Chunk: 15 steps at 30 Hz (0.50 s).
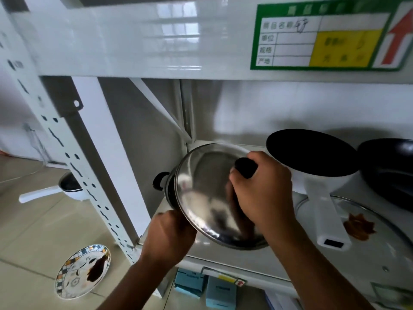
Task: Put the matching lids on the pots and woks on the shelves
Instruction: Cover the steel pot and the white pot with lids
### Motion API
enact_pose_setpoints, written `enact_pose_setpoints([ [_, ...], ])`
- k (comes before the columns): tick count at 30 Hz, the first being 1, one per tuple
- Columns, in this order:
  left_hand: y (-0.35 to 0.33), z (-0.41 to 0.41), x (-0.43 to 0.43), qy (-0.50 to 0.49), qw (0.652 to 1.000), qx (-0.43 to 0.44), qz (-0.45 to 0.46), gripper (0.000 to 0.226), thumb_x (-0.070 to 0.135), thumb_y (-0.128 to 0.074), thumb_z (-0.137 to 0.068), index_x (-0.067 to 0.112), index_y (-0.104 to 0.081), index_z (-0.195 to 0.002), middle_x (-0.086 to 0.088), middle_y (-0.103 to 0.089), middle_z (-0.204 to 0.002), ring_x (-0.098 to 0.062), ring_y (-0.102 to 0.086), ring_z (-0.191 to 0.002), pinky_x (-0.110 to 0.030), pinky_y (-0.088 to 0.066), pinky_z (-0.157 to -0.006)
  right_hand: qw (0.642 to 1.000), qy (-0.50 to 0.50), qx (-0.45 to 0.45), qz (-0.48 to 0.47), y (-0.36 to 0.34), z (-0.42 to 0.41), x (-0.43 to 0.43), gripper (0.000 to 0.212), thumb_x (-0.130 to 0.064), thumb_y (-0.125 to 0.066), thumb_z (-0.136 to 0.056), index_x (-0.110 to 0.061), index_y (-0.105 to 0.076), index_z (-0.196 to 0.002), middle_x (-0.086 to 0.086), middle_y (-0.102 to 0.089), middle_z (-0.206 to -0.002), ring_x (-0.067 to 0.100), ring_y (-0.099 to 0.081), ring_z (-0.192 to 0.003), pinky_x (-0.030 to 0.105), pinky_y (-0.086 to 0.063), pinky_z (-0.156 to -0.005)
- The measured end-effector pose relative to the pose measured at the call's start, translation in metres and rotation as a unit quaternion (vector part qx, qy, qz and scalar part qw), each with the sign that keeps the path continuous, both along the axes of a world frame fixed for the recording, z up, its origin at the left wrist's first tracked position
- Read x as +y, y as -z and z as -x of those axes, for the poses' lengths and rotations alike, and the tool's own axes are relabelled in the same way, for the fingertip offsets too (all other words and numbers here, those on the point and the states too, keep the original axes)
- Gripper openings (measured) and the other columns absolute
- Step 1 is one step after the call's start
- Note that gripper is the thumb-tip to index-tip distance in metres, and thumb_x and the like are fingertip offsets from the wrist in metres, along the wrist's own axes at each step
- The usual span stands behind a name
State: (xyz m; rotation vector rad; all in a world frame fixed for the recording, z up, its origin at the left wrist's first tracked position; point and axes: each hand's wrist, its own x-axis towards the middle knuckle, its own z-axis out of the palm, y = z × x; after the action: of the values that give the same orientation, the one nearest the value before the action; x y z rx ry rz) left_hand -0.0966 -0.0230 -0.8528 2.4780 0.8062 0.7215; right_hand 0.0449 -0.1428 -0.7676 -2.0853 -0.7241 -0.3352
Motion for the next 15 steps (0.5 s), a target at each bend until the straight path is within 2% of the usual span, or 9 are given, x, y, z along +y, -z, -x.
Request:
enact_pose_setpoints([
  [2, -0.001, 0.003, -0.008, -0.061, 0.996, -0.038, 0.06, 0.029, 0.029, -0.054, -0.083, 0.025, -0.051, -0.055, -0.002, -0.052, -0.041, -0.018, -0.055, -0.043, -0.026, -0.043, -0.045, 0.999, -0.008, -0.016, 0.026, 0.001, -0.006, 0.016, 0.029, -0.032, -0.067, -0.079, -0.014, -0.066, -0.103, 0.008, -0.07, -0.096, 0.029, -0.064, -0.095, 0.034, -0.048, -0.078],
  [5, -0.004, 0.0, -0.006, -0.183, 0.96, -0.144, 0.157, 0.017, 0.03, -0.045, -0.091, 0.022, -0.056, -0.081, -0.001, -0.065, -0.066, -0.025, -0.06, -0.066, -0.036, -0.049, -0.064, 0.997, -0.031, -0.036, 0.062, 0.009, -0.013, 0.041, 0.032, -0.028, -0.064, -0.085, -0.012, -0.063, -0.113, 0.01, -0.068, -0.108, 0.031, -0.061, -0.105, 0.035, -0.046, -0.082],
  [8, -0.001, -0.008, 0.012, -0.21, 0.929, -0.13, 0.277, 0.03, 0.038, -0.036, -0.083, 0.017, -0.059, -0.087, -0.011, -0.067, -0.087, -0.037, -0.062, -0.085, -0.045, -0.052, -0.082, 0.993, -0.051, -0.058, 0.084, 0.022, -0.016, 0.062, 0.025, -0.024, -0.062, -0.086, -0.009, -0.062, -0.106, 0.013, -0.067, -0.106, 0.032, -0.06, -0.103, 0.034, -0.043, -0.078],
  [11, -0.001, -0.011, 0.019, -0.191, 0.921, -0.114, 0.32, 0.04, 0.039, -0.033, -0.073, 0.011, -0.062, -0.078, -0.016, -0.068, -0.087, -0.041, -0.063, -0.085, -0.05, -0.053, -0.085, 0.989, -0.069, -0.067, 0.109, 0.029, -0.017, 0.075, 0.02, -0.021, -0.061, -0.088, -0.005, -0.061, -0.099, 0.015, -0.066, -0.102, 0.033, -0.06, -0.099, 0.034, -0.041, -0.076],
  [15, 0.001, -0.012, 0.023, -0.209, 0.914, -0.131, 0.321, 0.045, 0.037, -0.032, -0.071, 0.007, -0.065, -0.077, -0.015, -0.069, -0.083, -0.039, -0.063, -0.082, -0.047, -0.052, -0.08, 0.987, -0.076, -0.074, 0.123, 0.034, -0.018, 0.081, 0.018, -0.02, -0.059, -0.089, -0.005, -0.061, -0.098, 0.014, -0.065, -0.101, 0.032, -0.059, -0.099, 0.03, -0.032, -0.071],
])
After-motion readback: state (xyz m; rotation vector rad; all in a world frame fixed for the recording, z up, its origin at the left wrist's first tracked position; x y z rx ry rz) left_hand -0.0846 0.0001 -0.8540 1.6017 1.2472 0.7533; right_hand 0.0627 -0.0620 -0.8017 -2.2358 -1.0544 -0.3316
